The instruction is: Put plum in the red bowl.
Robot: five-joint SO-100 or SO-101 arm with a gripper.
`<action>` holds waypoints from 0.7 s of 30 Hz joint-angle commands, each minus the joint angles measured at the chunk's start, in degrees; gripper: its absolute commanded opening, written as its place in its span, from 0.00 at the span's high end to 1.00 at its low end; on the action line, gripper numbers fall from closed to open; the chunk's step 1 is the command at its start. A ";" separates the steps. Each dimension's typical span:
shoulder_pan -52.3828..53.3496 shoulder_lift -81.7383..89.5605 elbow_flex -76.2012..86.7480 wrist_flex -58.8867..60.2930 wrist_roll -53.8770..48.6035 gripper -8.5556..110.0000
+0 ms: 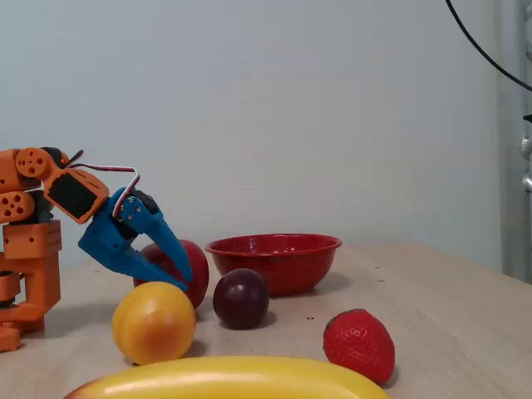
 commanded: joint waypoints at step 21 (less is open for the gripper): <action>-0.18 -9.05 -8.26 -0.18 2.90 0.93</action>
